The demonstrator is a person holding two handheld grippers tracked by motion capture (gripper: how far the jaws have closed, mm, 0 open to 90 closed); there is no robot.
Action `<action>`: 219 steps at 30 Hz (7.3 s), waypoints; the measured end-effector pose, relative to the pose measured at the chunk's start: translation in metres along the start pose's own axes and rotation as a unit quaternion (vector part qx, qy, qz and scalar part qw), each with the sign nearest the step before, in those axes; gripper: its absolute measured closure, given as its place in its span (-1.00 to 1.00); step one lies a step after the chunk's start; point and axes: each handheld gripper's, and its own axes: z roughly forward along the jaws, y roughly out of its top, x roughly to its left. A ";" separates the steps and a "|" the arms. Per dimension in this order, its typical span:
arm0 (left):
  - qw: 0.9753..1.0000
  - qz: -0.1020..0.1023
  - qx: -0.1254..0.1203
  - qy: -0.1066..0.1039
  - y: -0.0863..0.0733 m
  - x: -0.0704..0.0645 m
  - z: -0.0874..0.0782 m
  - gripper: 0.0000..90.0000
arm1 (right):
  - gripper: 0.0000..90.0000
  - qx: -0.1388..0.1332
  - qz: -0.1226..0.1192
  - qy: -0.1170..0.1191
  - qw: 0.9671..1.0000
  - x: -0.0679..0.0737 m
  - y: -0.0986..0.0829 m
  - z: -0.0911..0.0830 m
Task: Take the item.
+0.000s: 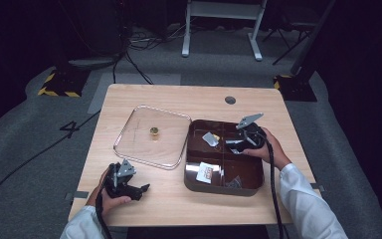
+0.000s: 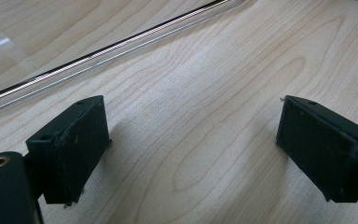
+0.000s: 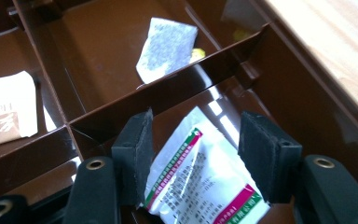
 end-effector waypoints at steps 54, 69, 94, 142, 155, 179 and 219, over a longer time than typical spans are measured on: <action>1.000 0.000 0.000 0.000 0.000 0.000 0.000 -0.79 | 0.97 -0.038 -0.002 -0.033 0.999 0.004 -0.001 -0.018; 1.000 0.000 0.000 0.000 0.000 0.000 0.000 -0.79 | 0.97 -0.096 -0.003 -0.025 0.995 0.006 -0.005 -0.057; 1.000 0.000 0.000 0.000 0.000 0.000 0.000 -0.79 | 0.97 -0.131 0.010 -0.037 0.991 -0.002 -0.037 -0.097; 1.000 0.000 0.000 0.000 0.000 0.000 0.000 -0.79 | 0.96 -0.059 0.071 -0.036 0.995 -0.026 -0.117 -0.078; 1.000 0.000 0.001 0.000 0.000 0.000 0.000 -0.79 | 0.79 -0.047 0.071 -0.041 0.996 -0.025 -0.118 -0.071; 1.000 0.000 0.000 0.000 0.000 0.000 0.000 -0.79 | -0.28 -0.056 0.067 -0.067 0.994 -0.020 -0.113 -0.080; 1.000 0.000 0.001 0.000 0.000 0.000 0.000 -0.79 | -0.45 -0.057 0.038 -0.098 0.993 0.010 -0.147 -0.102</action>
